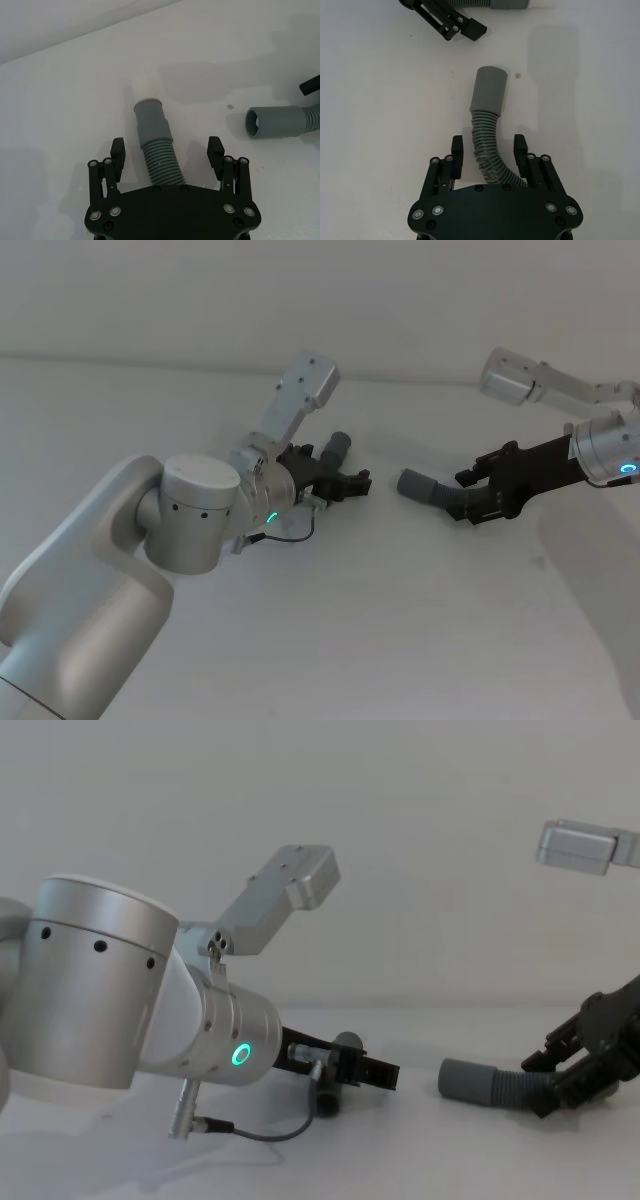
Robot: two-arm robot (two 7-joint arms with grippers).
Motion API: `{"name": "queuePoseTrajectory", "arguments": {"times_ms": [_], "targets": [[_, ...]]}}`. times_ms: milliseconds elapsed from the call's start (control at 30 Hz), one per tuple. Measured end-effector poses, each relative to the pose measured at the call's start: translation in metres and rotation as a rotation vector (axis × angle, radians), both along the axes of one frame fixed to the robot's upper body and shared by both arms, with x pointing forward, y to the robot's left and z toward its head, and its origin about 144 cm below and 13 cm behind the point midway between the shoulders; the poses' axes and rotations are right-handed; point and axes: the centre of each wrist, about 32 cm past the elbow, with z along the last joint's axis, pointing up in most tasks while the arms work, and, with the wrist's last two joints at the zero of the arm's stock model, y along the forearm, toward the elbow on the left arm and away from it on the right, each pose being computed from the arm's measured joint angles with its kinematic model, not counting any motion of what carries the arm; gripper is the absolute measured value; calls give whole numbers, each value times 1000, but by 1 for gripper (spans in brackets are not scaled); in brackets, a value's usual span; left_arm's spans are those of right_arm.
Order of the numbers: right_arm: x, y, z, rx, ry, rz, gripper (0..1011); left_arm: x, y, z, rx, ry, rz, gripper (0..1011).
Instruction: Use both hands to pick up one end of the pipe from the table, align the ends, and insert them.
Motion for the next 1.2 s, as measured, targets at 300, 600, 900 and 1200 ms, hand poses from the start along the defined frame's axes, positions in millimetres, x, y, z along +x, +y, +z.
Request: {"name": "queuePoseTrajectory", "arguments": {"times_ms": [300, 600, 900, 1200], "targets": [[0, 0, 0, 1, 2, -2, 374, 0, 0, 0, 0, 0, 0, 1000], [1, 0, 0, 3, 3, -3, 147, 0, 0, 0, 0, 0, 0, 1000], [1, 0, 0, 3, 4, -3, 133, 0, 0, 0, 0, 0, 0, 847], [1, 0, 0, 3, 4, -3, 129, 0, 0, 0, 0, 0, 0, 611]]}}
